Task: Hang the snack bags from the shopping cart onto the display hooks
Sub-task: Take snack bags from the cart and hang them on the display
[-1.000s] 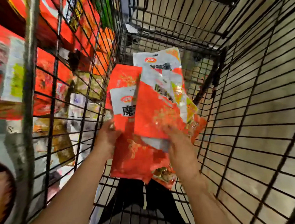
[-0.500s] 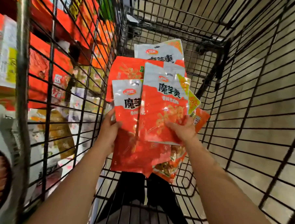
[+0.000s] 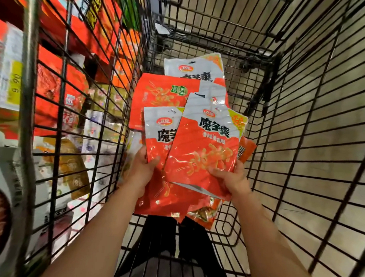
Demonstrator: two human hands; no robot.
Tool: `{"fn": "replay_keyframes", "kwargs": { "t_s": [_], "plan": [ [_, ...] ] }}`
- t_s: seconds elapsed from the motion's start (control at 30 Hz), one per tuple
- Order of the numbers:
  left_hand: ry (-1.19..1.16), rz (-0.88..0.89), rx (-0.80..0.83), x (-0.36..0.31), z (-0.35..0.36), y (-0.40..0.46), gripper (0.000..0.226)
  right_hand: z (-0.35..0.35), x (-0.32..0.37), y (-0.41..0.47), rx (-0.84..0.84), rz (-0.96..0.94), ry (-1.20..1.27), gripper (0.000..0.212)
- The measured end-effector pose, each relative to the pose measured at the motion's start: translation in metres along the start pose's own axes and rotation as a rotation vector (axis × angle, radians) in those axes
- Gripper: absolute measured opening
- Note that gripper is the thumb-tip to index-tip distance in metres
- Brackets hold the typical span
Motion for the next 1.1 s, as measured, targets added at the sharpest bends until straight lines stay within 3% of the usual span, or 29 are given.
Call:
{"fn": "replay_keyframes", "kwargs": {
  "t_s": [0.07, 0.23, 0.47, 0.6, 0.73, 0.83, 0.93, 1.0, 1.1],
  "plan": [
    [0.006, -0.015, 0.010, 0.000, 0.000, 0.003, 0.027, -0.003, 0.005, -0.002, -0.042, -0.056, 0.054, 0.087],
    [0.014, 0.070, 0.008, -0.016, 0.000, 0.001, 0.030, -0.016, 0.025, 0.001, -0.142, -0.200, 0.043, 0.069],
    [0.161, 0.216, -0.079, -0.060, -0.019, -0.019, 0.046, -0.048, 0.073, -0.001, -0.299, -0.385, 0.008, 0.050],
    [0.166, 0.350, -0.033, -0.096, -0.031, -0.054, 0.033, -0.058, 0.100, -0.005, -0.375, -0.503, -0.145, 0.054],
    [0.016, 0.361, 0.166, -0.116, -0.023, -0.082, 0.036, -0.044, 0.097, 0.002, -0.256, -0.482, 0.117, 0.039],
    [-0.114, 0.315, 0.228, -0.124, -0.015, -0.087, 0.035, -0.033, 0.086, 0.001, -0.103, -0.464, 0.235, 0.044],
    [-0.232, 0.264, 0.269, -0.125, -0.014, -0.082, 0.033, -0.020, 0.061, 0.003, 0.055, -0.346, 0.236, 0.048],
    [-0.243, 0.241, 0.265, -0.124, -0.014, -0.079, 0.034, -0.007, 0.044, 0.004, 0.136, -0.254, 0.224, 0.039],
    [-0.206, 0.222, 0.297, -0.120, -0.007, -0.078, 0.030, 0.006, 0.034, 0.005, 0.171, -0.220, 0.165, 0.040]
  ]
}}
Point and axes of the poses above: each hand's wrist, its own y-axis towards the middle knuckle, its own z-axis out of the palm, x = y × z, the point moved 7 cm from there along y, towards the middle knuckle, and after that the axes turned 12 degrees about -z, right-handed, at the moved point
